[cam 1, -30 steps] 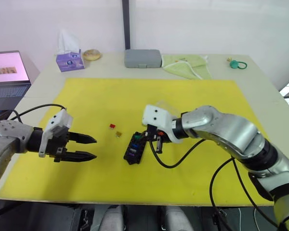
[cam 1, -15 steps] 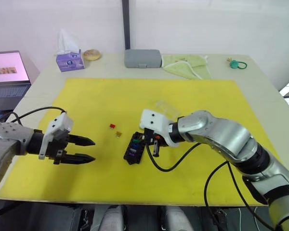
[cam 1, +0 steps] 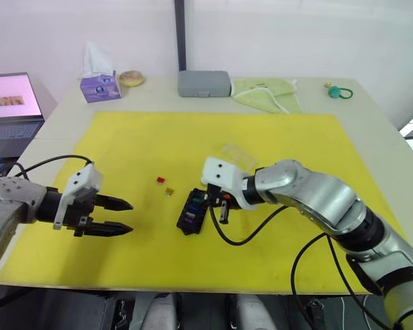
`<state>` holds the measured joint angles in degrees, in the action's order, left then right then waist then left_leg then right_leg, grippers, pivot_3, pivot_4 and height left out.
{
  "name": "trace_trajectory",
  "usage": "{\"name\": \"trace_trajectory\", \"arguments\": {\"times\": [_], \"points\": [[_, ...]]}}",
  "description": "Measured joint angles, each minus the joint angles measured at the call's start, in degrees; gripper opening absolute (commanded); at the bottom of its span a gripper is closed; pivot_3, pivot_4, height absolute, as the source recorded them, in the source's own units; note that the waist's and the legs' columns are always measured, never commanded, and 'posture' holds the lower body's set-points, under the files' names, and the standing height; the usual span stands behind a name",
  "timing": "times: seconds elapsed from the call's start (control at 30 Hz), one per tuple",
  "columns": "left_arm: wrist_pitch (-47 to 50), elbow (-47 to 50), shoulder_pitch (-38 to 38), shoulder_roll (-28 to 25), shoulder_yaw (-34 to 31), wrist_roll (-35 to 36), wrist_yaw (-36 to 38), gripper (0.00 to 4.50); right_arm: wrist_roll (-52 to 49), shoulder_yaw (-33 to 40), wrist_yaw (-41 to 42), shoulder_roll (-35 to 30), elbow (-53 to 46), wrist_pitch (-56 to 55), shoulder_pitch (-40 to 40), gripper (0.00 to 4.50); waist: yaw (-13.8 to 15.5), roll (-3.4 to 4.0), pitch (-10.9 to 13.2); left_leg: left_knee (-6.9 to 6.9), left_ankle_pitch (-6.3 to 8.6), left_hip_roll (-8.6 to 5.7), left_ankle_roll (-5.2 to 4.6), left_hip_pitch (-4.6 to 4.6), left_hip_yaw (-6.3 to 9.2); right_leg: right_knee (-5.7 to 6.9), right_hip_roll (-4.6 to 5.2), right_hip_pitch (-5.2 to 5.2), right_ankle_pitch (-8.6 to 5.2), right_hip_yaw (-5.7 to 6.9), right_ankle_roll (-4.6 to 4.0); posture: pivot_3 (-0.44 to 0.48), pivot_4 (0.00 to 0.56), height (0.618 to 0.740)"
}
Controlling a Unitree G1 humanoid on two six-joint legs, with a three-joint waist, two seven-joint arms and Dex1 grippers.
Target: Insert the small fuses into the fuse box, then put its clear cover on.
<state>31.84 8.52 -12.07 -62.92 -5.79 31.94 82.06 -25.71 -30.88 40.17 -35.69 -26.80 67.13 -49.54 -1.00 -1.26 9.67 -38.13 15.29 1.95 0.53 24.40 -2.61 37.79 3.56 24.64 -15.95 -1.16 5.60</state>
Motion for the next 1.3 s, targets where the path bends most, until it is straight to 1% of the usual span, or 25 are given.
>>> {"name": "trace_trajectory", "arguments": {"times": [0.33, 1.3], "points": [[0.31, 0.00, -0.15, 0.45, 0.00, 0.00, -0.54, 3.05, 0.77, -0.07, 0.11, 1.85, 1.03, 0.70, 0.07, 0.00, -0.03, 0.00, 0.00, -0.03, 0.00, -0.01, 0.00, -0.01, 0.00, 0.07, -0.01, 0.00, 0.00, 0.00, 0.00, 0.000, 0.150, 0.737], [1.37, 0.61, -0.81, 2.11, 0.01, 0.05, -2.21, 3.05, 1.96, 0.04, 0.33, 1.83, 0.99, 2.12, 0.25, 0.00, 0.02, -0.01, -0.01, -0.09, 0.00, -0.01, 0.00, -0.03, 0.00, 0.17, -0.01, 0.00, 0.00, 0.00, 0.00, 0.000, 0.150, 0.737]]}}
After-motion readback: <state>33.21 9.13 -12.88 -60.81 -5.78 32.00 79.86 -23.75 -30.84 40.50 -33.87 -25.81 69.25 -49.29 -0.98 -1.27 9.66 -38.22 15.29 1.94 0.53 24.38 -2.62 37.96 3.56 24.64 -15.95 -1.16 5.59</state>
